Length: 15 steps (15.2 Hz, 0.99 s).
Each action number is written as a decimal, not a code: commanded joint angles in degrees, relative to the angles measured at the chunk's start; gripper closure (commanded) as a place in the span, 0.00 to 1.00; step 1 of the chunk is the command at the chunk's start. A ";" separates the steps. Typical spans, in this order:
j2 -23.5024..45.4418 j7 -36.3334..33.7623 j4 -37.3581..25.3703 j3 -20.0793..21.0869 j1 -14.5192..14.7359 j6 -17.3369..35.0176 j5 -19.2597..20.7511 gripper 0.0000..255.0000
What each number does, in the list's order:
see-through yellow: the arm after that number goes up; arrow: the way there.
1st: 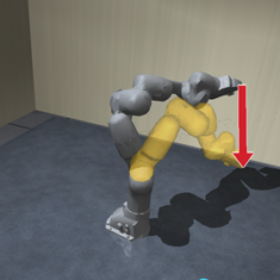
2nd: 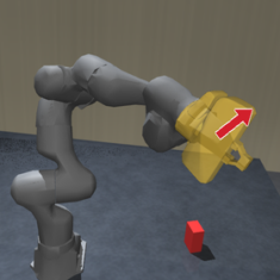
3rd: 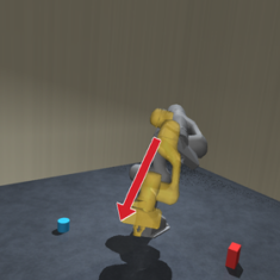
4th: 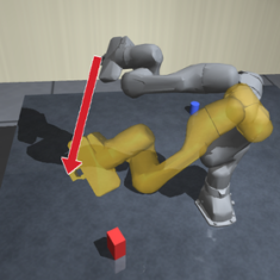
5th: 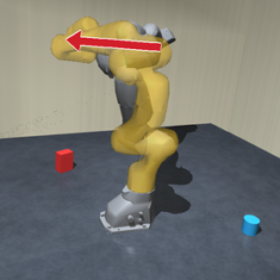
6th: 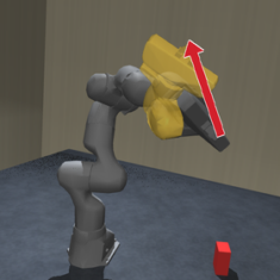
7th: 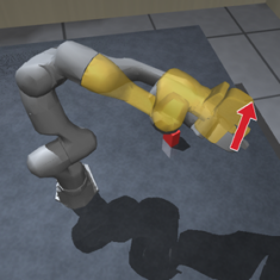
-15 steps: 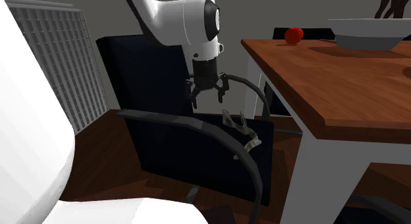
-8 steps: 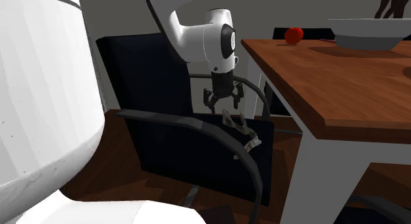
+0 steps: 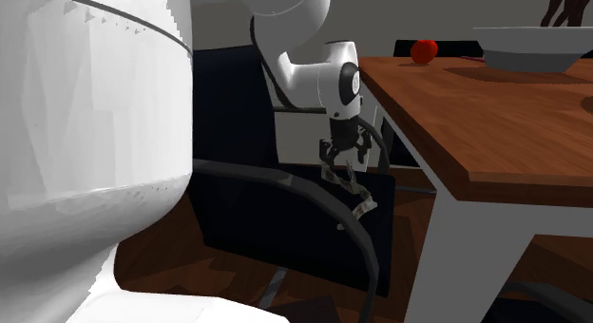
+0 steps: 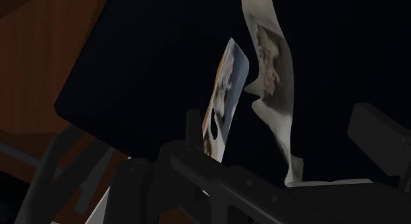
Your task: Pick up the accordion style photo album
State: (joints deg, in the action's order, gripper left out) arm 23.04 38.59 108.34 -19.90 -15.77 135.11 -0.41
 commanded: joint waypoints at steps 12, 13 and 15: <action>6.02 0.60 -1.15 1.07 -1.23 4.81 -1.73 1.00; 6.03 0.61 -1.15 1.07 -1.23 4.81 -1.74 1.00; 6.06 0.65 -1.16 1.07 -1.27 4.83 -1.75 1.00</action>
State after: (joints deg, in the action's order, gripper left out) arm 28.96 39.24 107.14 -18.87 -17.03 139.87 -2.15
